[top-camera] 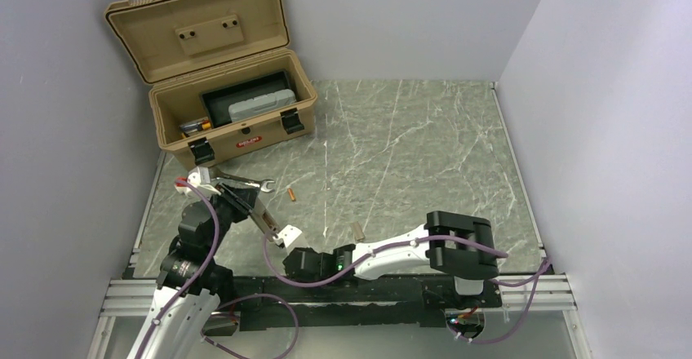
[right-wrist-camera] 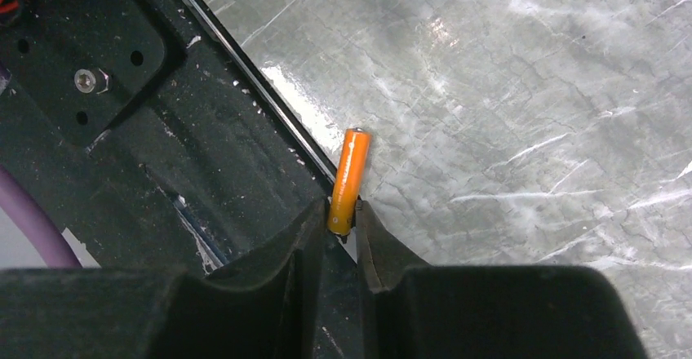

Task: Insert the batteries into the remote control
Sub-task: Pick up the battery from the center of the board.

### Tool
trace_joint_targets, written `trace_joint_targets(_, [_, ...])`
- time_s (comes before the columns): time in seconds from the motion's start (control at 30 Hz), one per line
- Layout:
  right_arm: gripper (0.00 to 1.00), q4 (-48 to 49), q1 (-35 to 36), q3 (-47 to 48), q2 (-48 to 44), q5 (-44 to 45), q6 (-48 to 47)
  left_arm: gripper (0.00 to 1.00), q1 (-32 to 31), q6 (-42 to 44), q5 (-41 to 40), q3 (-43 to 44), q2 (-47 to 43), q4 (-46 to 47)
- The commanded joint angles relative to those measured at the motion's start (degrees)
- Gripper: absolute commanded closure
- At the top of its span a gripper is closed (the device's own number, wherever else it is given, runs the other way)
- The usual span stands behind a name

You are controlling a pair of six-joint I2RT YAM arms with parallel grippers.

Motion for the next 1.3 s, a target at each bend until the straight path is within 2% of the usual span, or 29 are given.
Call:
trace_joint_targets(0.0, [0.78,-2.53,0.70,1.68,0.56,2.21,-0.04,1.00,0.45,0.96,0.38,1.29,-0.46,1.36])
trace_joint_targets(0.2, [0.91,-3.42,0.95,0.77,-1.01,3.22,0.21,1.00,0.65,0.87,0.47,1.14,-0.95,1.02])
trace_joint_targets(0.4, [1.00,-1.58,-0.57,-5.46,-10.53,4.81,-1.54,1.00,0.69,0.95,0.96,1.41,-1.70,-0.23])
trace_joint_targets(0.6, [1.00,2.78,-3.92,-14.48,-28.26,0.04,-10.32,1.00,0.72,0.62,5.37,1.50,-2.52,-0.35])
trace_joint_targets(0.7, [1.00,7.00,-4.22,-18.90,-38.47,-3.68,-18.00,1.00,0.72,-0.13,11.08,0.81,-2.49,2.61])
trace_joint_targets(0.87, [1.00,12.93,-4.59,-24.75,-50.15,-10.62,-27.22,1.00,0.74,-0.83,20.86,0.11,-3.01,7.77])
trace_joint_targets(1.07, [1.00,19.87,-4.67,-29.75,-60.18,-20.51,-33.62,1.00,0.72,-1.50,26.36,1.24,-4.78,8.66])
trace_joint_targets(1.27, [1.00,18.65,-4.71,-28.81,-61.89,-26.36,-36.29,1.00,0.73,-4.77,29.14,-2.18,-6.29,12.91])
